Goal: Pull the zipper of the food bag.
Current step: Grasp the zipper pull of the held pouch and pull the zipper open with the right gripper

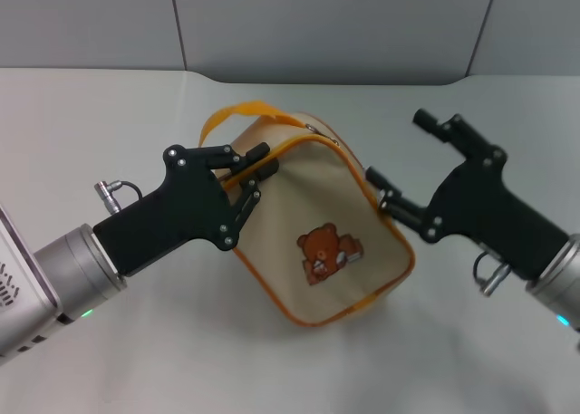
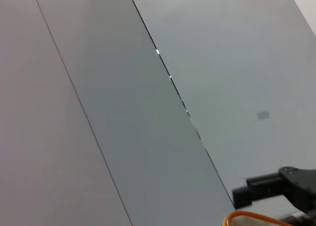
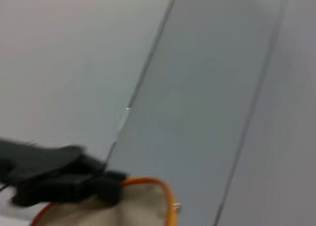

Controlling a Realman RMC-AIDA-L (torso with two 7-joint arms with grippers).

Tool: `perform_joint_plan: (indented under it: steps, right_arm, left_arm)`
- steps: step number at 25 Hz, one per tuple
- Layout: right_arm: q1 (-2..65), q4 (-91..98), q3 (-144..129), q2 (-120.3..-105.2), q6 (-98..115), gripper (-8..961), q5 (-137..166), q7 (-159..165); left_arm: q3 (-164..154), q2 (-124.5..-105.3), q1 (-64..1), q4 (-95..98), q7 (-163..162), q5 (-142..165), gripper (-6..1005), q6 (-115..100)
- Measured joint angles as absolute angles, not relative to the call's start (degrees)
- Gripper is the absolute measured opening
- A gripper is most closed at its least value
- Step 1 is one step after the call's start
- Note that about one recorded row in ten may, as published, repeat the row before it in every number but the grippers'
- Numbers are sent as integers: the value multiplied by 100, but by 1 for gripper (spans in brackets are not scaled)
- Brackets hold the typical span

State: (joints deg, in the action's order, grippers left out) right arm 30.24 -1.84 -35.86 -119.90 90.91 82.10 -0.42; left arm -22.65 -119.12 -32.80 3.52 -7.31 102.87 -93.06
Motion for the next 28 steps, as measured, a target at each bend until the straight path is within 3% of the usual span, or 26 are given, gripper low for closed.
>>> perform_joint_plan:
  steps: [28]
  right_arm:
    - [3426,-590,-3724,-11988,8421,777,8190,-742]
  left_arm:
    - [-2269,-11918,-3326,336,-717,10282,96,-9359]
